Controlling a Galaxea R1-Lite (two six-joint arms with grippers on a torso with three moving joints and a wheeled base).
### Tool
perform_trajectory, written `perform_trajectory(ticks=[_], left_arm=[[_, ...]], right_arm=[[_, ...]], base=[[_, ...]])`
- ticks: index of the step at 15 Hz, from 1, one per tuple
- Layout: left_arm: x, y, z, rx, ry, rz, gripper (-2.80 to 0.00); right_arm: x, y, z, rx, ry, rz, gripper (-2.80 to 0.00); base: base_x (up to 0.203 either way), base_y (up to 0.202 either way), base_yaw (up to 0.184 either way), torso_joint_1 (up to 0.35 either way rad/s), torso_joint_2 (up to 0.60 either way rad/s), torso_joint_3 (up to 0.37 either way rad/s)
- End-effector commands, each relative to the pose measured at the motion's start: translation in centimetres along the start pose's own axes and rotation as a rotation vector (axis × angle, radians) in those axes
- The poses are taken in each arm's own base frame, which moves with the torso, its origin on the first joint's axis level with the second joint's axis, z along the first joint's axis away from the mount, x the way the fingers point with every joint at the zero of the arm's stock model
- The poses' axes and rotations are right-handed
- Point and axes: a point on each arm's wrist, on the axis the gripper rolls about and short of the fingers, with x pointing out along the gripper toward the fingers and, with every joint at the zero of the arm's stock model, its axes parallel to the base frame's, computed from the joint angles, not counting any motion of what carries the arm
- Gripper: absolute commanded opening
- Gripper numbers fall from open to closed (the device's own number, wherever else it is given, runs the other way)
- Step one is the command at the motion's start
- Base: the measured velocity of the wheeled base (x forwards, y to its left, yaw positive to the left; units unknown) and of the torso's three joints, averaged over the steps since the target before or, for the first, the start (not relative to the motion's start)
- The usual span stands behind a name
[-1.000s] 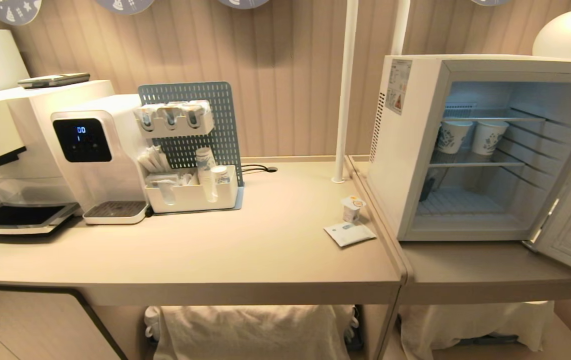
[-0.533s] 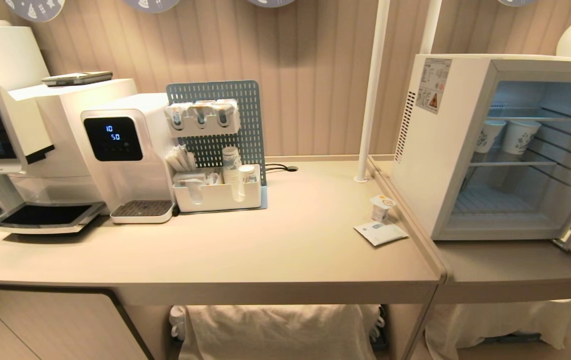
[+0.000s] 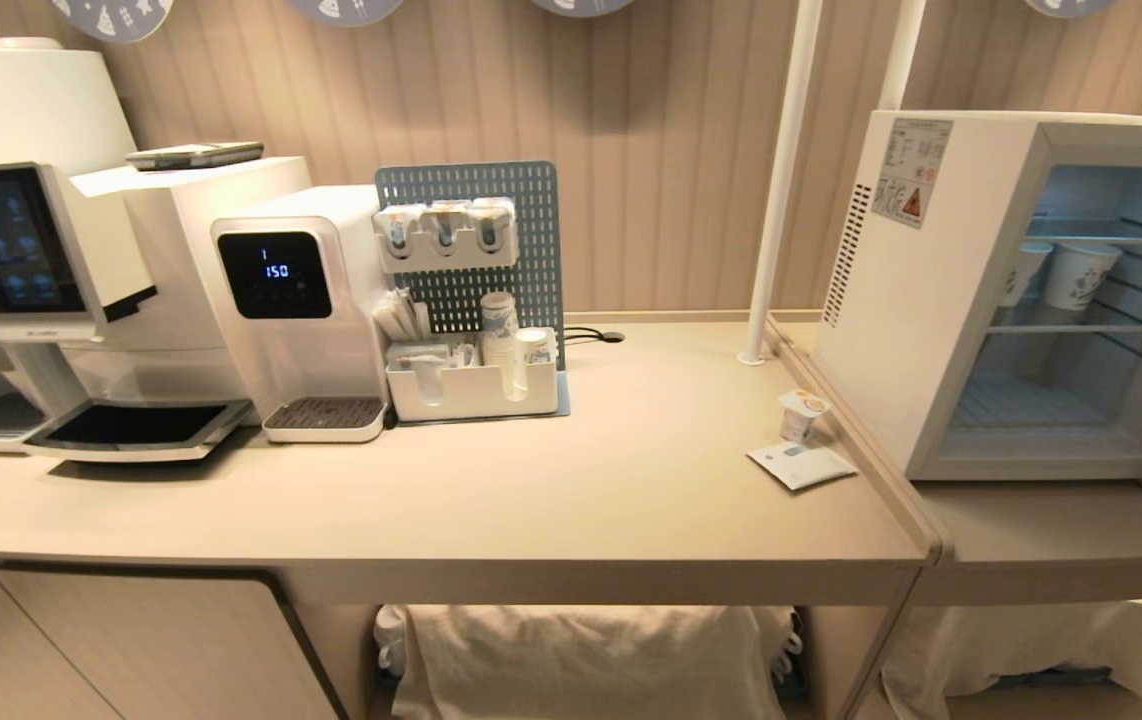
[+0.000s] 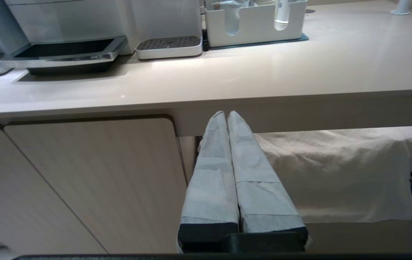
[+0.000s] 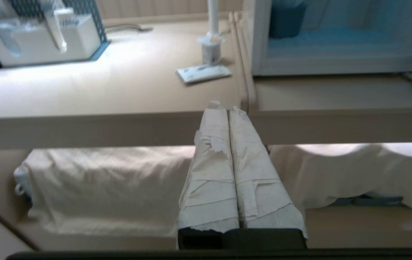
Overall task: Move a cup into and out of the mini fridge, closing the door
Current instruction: Put the yoghurt in the freezer
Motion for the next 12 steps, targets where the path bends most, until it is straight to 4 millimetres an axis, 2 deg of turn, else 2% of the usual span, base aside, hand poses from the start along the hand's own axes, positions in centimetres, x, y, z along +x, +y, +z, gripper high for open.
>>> perform_trajectory(ticks=[1,10,11,12], left_arm=[[0.0,0.0,0.0,0.0,0.001,0.001,-2.8],[0.0,0.0,0.0,-0.003,0.003,0.001,-2.8],[0.0,0.0,0.0,-0.003,0.003,0.001,-2.8],[0.0,0.0,0.0,-0.002,0.003,0.001,-2.8]], right_arm=[[0.0,0.0,0.0,0.0,0.002,-0.001,-2.8],[-0.1,0.0,0.3,-0.001,-0.012,-0.004,-2.8],[-0.4,0.0,1.3,0.007,-0.04,-0.007,-2.8],[-1.0,0.0,3.3,0.029,-0.085,-0.007,-2.8]], base=[[0.139,-0.002,-0.009,0.006,-0.02,0.004],[0.187,0.0,0.0,0.004,0.01,0.004],[0.067,0.0,-0.002,0.002,0.01,-0.007],[0.0,0.0,0.0,0.0,0.0,0.0]])
